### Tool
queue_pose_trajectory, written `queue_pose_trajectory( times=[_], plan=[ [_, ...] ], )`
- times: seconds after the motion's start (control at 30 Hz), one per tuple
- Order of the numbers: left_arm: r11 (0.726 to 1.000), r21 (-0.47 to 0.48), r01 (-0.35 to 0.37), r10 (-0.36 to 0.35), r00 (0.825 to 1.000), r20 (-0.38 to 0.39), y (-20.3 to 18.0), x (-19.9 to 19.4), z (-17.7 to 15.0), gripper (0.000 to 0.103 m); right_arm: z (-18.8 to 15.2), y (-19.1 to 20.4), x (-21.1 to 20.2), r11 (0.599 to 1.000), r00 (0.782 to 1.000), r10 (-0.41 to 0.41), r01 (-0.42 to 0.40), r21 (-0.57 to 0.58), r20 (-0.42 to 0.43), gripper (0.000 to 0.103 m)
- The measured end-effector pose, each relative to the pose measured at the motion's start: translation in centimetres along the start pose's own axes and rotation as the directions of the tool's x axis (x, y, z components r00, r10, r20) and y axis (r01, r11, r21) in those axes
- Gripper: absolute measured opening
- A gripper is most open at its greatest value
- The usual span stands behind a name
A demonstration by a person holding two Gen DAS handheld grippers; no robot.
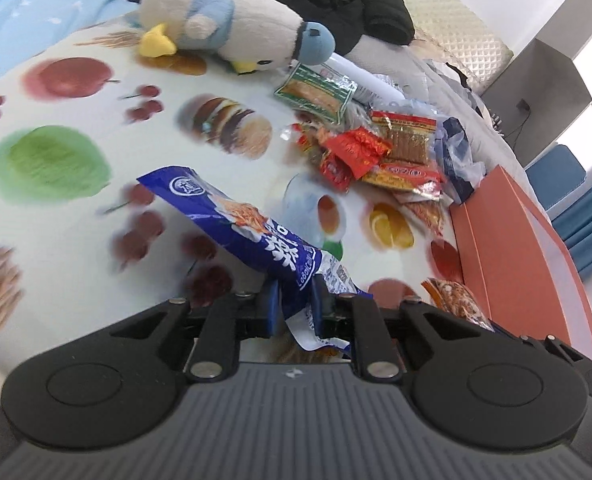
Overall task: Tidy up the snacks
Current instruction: 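Lift both held bags and carry them over the open pink box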
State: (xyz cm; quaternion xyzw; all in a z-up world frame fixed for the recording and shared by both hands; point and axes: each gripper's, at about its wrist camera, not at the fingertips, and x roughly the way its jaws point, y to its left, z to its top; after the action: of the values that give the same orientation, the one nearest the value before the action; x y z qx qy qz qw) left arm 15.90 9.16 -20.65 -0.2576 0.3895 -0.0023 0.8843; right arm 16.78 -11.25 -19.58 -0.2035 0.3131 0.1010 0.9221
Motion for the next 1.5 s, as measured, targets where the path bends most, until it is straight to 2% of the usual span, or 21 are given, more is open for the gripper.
queue_pose_trajectory(
  times=[0.27,0.47,0.53,0.6,0.67,0.73,0.8,0.9,1.1,1.23,1.3,1.33,1.5],
  plan=[
    [0.997,0.011,-0.073,0.073,0.997,-0.035,0.1,-2.0,-2.1,0.02,-2.6,-0.7,-3.5,0.999,1.0,0.006,-0.006,0.052,0.011,0.047],
    [0.995,0.039,-0.097,0.099,0.993,-0.064,-0.8,-2.5,-2.4,0.021,-4.1,-0.2,-4.4,0.997,0.998,0.058,-0.058,0.05,0.003,0.047],
    [0.994,0.04,-0.106,0.109,0.991,-0.075,-0.9,-2.6,-2.6,0.029,-4.4,-0.1,-4.4,0.996,0.997,0.074,-0.074,0.057,0.002,0.047],
    [0.993,0.039,-0.107,0.111,0.989,-0.097,-0.8,-2.6,-2.7,0.056,-4.7,-0.3,-4.3,0.992,0.995,0.097,-0.097,0.078,-0.001,0.05],
    [0.993,0.056,-0.107,0.112,0.989,-0.1,-0.9,-3.0,-3.0,0.069,-5.0,-0.6,-4.3,0.987,0.993,0.117,-0.116,0.113,-0.001,0.054],
    [0.991,0.087,-0.104,0.113,0.989,-0.097,-1.1,-3.6,-3.2,0.073,-5.2,-0.9,-4.3,0.978,0.989,0.149,-0.148,0.148,0.006,0.061],
    [0.988,0.124,-0.094,0.107,0.989,-0.099,-1.4,-4.3,-3.2,0.073,-5.3,-1.3,-4.4,0.964,0.982,0.187,-0.188,0.186,0.022,0.086],
    [0.976,0.201,-0.085,0.104,0.991,-0.082,-2.2,-5.4,-3.1,0.074,-5.6,-2.0,-4.6,0.94,0.973,0.223,-0.233,0.248,0.066,0.088],
    [0.93,0.364,-0.044,0.072,0.995,-0.062,-4.0,-5.1,-2.1,0.074,-5.5,-3.0,-4.4,0.918,0.966,0.236,-0.258,0.301,0.109,0.088],
    [0.877,0.48,-0.023,0.075,0.993,-0.088,-5.4,-3.0,-1.6,0.075,-5.7,-3.1,-4.2,0.926,0.965,0.239,-0.261,0.273,0.109,0.087],
    [0.847,0.531,-0.008,0.076,0.991,-0.106,-5.9,-1.7,-1.7,0.088,-5.8,-2.9,-3.9,0.925,0.961,0.255,-0.274,0.263,0.103,0.087],
    [0.829,0.559,-0.005,0.087,0.989,-0.121,-6.1,-0.9,-1.9,0.09,-5.9,-2.8,-3.8,0.926,0.96,0.261,-0.278,0.257,0.1,0.087],
    [0.759,0.65,-0.039,0.162,0.978,-0.131,-6.5,2.1,-3.0,0.092,-6.4,-1.3,-2.8,0.958,0.969,0.243,-0.246,0.149,0.039,0.068]
  ],
)
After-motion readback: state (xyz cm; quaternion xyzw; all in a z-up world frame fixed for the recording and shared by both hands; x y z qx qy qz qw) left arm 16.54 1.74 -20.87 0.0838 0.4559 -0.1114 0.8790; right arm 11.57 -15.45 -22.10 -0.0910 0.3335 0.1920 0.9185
